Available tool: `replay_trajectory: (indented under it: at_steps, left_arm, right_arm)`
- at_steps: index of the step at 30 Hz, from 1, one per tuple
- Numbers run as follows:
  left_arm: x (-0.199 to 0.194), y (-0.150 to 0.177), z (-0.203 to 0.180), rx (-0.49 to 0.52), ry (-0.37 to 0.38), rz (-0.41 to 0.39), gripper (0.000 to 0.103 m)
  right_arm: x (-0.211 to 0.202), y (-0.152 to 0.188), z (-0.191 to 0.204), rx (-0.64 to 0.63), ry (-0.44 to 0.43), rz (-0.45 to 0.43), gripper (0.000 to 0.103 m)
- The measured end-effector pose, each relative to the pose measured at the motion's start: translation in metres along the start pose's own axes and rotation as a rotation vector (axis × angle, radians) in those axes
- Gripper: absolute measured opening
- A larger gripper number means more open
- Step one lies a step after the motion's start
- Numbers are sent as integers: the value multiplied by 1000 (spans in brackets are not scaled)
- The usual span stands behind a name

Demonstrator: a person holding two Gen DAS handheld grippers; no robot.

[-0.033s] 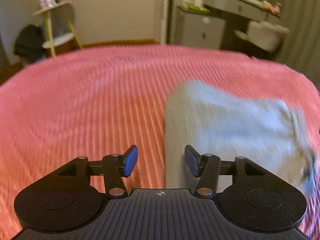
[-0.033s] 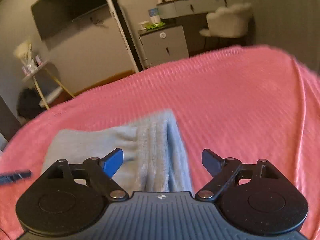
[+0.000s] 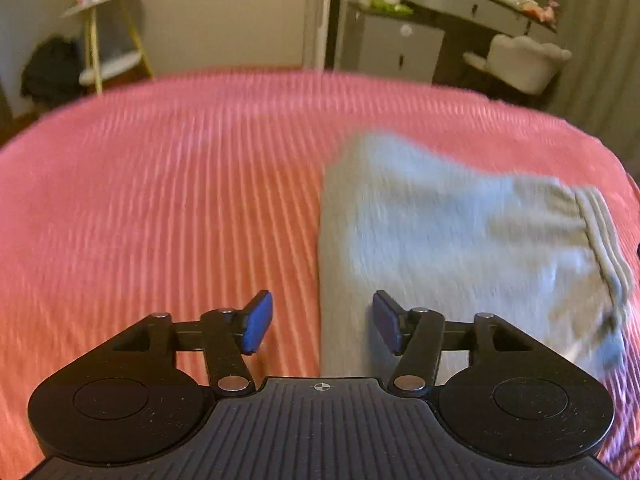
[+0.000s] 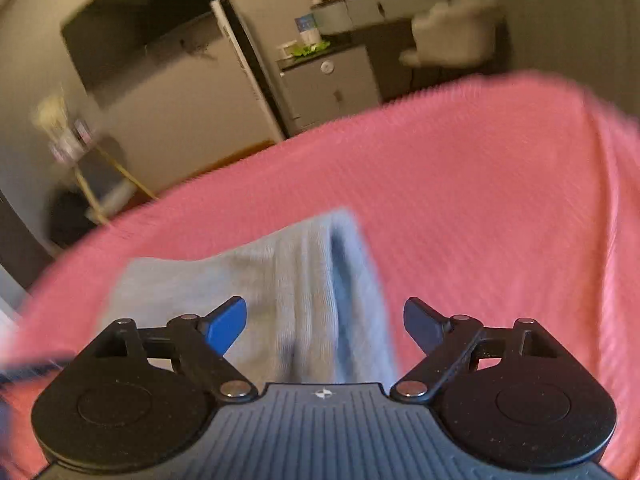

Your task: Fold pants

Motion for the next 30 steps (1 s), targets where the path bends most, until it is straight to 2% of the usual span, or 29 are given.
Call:
replay_trajectory:
  at_steps: [3, 6, 8, 10, 13, 15, 16, 19, 21, 22, 24, 26, 28, 30]
  left_arm:
    - [-2, 40, 16, -113, 41, 28, 64]
    - [-8, 67, 33, -251, 91, 6, 66]
    - [-10, 76, 41, -312, 93, -6, 68]
    - [-9, 79, 44, -334, 100, 2, 69]
    - [-2, 88, 48, -339, 103, 35, 70]
    - [4, 94, 50, -343, 90, 43, 69]
    - [5, 96, 51, -346, 88, 34, 69]
    - [4, 98, 48, -333, 81, 1, 71]
    - [5, 100, 46, -317, 77, -14, 73]
    - [6, 100, 45, -304, 71, -23, 74]
    - [8, 99, 42, -275, 51, -35, 75]
    - [10, 98, 39, -256, 34, -43, 74]
    - [9, 98, 40, -261, 32, -53, 74]
    - [10, 97, 45, -277, 25, -55, 73]
  right_arm:
    - [-5, 37, -14, 190, -174, 39, 86]
    - [5, 60, -23, 284, -177, 49, 86]
    - [15, 65, -33, 358, -183, 63, 86]
    - [26, 64, -40, 441, -183, 89, 83]
    - [35, 59, -45, 508, -184, 55, 83]
    - [45, 60, -41, 517, -206, 46, 67]
    - [52, 60, -40, 521, -194, 49, 48]
    - [58, 60, -36, 521, -220, 7, 46]
    - [55, 55, -30, 503, -224, -20, 50]
    - [57, 52, -29, 505, -217, -16, 55]
    - [64, 49, -28, 510, -200, 10, 55]
    - [64, 43, -25, 488, -165, 15, 44]
    - [53, 41, -18, 432, -141, 0, 39]
    - [31, 41, -9, 374, -153, -60, 37]
Point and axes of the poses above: each gripper's, at about its wrist camera, not at the fingertips, and x roughly the way its jaws point, z to its left, y to its underside, the point moved 4 cm from there along x, roughly the way its jaws point, and after that the axes turned 6 degrees about z, right-handed, at the moved point
